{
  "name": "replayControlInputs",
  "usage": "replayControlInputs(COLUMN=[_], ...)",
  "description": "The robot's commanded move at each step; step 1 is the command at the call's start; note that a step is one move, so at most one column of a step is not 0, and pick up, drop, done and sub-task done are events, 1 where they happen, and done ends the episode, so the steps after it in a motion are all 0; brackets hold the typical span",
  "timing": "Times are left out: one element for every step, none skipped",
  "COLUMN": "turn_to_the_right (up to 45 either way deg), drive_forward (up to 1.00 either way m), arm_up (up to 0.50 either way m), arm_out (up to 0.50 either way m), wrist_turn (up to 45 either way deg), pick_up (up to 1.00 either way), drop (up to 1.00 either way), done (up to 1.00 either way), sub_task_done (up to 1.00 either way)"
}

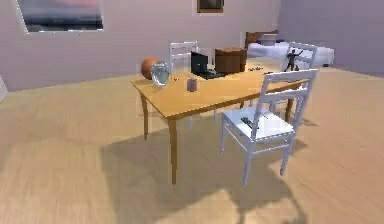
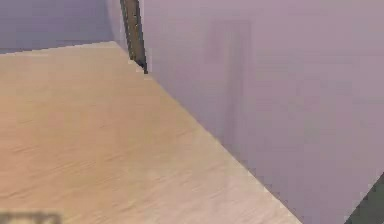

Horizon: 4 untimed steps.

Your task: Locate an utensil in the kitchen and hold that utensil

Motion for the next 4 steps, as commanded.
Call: replayControlInputs(turn_to_the_right=[45.0, 45.0, 45.0, 42.0], drive_forward=[0.0, 0.0, 0.0, 0.0], arm_up=[0.0, 0.0, 0.0, 0.0], arm_out=[0.0, 0.0, 0.0, 0.0], wrist_turn=[0.0, 0.0, 0.0, 0.0], pick_up=[0.0, 0.0, 0.0, 0.0], drop=[0.0, 0.0, 0.0, 0.0], done=[0.0, 0.0, 0.0, 0.0], sub_task_done=[0.0, 0.0, 0.0, 0.0])
